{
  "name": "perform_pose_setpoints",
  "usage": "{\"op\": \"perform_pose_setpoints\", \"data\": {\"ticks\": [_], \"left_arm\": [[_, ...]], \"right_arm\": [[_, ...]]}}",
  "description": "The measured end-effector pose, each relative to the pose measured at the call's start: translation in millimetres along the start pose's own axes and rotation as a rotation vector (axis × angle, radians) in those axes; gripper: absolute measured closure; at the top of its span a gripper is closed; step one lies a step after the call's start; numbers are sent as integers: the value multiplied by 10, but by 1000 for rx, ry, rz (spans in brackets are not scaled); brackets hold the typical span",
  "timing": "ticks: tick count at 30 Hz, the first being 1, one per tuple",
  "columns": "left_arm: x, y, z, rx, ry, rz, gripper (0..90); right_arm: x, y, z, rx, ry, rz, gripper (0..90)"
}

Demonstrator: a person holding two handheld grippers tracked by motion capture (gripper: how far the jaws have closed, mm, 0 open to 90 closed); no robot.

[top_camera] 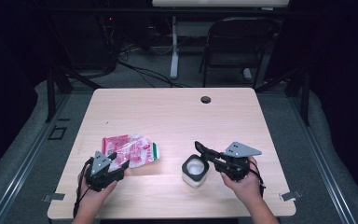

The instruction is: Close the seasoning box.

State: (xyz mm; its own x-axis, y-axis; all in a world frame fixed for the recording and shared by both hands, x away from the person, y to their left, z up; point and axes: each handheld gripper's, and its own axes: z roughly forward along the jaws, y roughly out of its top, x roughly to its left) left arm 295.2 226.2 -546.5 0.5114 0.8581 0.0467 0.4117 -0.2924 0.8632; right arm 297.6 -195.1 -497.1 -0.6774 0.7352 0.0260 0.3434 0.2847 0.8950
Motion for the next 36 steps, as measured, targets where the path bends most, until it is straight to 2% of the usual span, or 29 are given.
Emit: {"op": "perform_pose_setpoints", "data": {"ticks": [4, 9, 18, 22, 32, 36], "left_arm": [[-9, 17, 32, -2, -9, 3, 412], [-25, 41, 74, -1, -21, 10, 412], [-34, 68, 123, -3, -33, 16, 412], [-39, 73, 136, -1, -35, 16, 412], [-26, 74, 131, 3, -33, 15, 412], [-27, 72, 138, 2, -33, 17, 412]], "right_arm": [[51, -10, -3, -2, 29, -8, 716], [119, -30, -2, -5, 43, -26, 658], [221, -65, 14, -2, 52, -75, 582], [252, -74, 15, 6, 45, -100, 576], [276, -83, 28, 6, 56, -100, 543], [289, -82, 37, 15, 87, -96, 512]]}}
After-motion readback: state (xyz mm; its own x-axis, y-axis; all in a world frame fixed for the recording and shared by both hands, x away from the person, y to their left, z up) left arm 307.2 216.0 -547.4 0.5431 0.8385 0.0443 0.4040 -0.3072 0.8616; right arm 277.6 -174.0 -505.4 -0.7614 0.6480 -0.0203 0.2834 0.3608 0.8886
